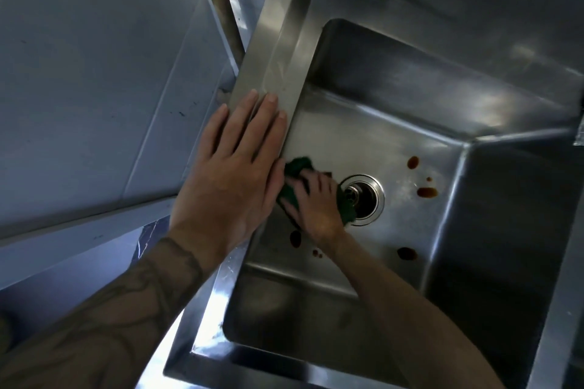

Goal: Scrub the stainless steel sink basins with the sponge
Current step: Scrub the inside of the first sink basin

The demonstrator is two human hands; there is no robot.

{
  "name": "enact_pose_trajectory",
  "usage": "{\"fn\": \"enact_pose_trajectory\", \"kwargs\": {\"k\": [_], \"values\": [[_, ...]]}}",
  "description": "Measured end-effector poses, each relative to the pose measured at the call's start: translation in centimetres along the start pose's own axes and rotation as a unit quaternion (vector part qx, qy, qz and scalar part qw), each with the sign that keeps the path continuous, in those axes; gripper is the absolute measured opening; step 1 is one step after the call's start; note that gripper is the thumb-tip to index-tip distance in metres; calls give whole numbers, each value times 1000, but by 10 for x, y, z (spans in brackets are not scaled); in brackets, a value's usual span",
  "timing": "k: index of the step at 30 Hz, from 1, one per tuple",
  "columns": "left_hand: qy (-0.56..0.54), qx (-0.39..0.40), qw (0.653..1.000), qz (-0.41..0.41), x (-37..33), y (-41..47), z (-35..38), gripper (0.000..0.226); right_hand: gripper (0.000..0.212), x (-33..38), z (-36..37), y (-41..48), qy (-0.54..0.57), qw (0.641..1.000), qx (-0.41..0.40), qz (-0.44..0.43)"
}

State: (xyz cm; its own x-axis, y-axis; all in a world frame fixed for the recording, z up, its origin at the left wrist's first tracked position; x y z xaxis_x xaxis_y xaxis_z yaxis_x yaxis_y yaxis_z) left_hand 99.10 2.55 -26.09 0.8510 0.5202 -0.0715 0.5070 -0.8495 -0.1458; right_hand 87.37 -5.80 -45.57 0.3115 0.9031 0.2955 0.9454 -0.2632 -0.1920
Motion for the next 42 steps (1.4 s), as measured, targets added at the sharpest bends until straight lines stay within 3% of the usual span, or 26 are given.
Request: {"fn": "enact_pose_trajectory", "kwargs": {"k": [2,3,7,9,10,13,15,16,19,21,22,24,26,27,29,32,34,35,37,39,40,42], "values": [[0,-4,1000,-1,0,-1,-1,59,47,-6,0,-13,-30,994,13,-101],[1,-7,1000,-3,0,-1,0,59,46,-20,-5,-7,-38,995,5,-88],[0,-7,1000,0,0,0,1,59,43,-70,-26,45,-5,985,-50,167],[-1,-5,1000,0,0,0,1,58,44,-52,-20,41,24,979,-51,194],[2,-4,1000,-1,1,0,0,58,45,-36,-13,31,20,987,-37,154],[2,-1,1000,-1,1,0,0,59,44,-1,1,-15,-15,997,12,-77],[2,-4,1000,-1,1,0,0,59,43,-14,-2,-18,-33,992,31,-122],[3,-6,1000,-1,1,0,0,59,42,-26,-7,-6,-35,996,24,-82],[1,-5,1000,2,1,0,0,58,44,-59,-21,43,-8,989,-32,144],[1,-11,1000,-1,0,0,-1,57,45,-46,-21,49,28,979,-58,191],[3,-12,1000,-2,0,0,-1,57,45,-32,-15,43,29,984,-55,165],[2,-12,1000,-2,0,0,-2,58,46,4,4,9,4,1000,-15,23],[1,-8,1000,-1,1,1,0,58,48,14,14,-28,-16,993,18,-118],[1,-7,1000,-2,1,0,0,58,48,6,13,-33,-23,989,24,-146],[3,-9,1000,-2,1,0,1,58,46,-22,1,-17,-29,996,-1,-86],[-5,-15,1000,1,1,1,0,58,44,-56,-11,27,11,988,-32,148],[-10,-14,1000,1,1,0,0,58,45,-40,-9,28,36,981,-42,187],[-9,-14,1000,1,1,0,0,58,45,-24,-3,19,28,988,-35,149],[-8,-11,1000,2,1,1,0,58,46,7,10,-14,4,1000,3,-11],[-8,-11,1000,1,1,0,-1,58,47,8,16,-42,-17,990,41,-131],[-8,-12,1000,0,1,0,-1,58,46,-2,13,-43,-26,990,38,-133],[-2,-18,1000,-1,1,0,-2,57,43,-25,3,-21,-35,999,-5,-41]]}}
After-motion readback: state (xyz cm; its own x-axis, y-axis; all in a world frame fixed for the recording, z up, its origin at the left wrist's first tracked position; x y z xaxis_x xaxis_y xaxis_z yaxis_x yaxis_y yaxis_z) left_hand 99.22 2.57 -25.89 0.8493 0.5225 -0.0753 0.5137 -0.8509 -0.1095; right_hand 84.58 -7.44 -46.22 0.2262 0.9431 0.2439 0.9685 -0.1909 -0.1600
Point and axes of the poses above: each hand's wrist, its own y-axis towards the middle knuckle, its own z-axis out of the palm, x = y × z, the point moved 9 cm from there along y, towards the middle knuckle, and after that the axes turned 10 degrees about x, right-handed, at the moved point
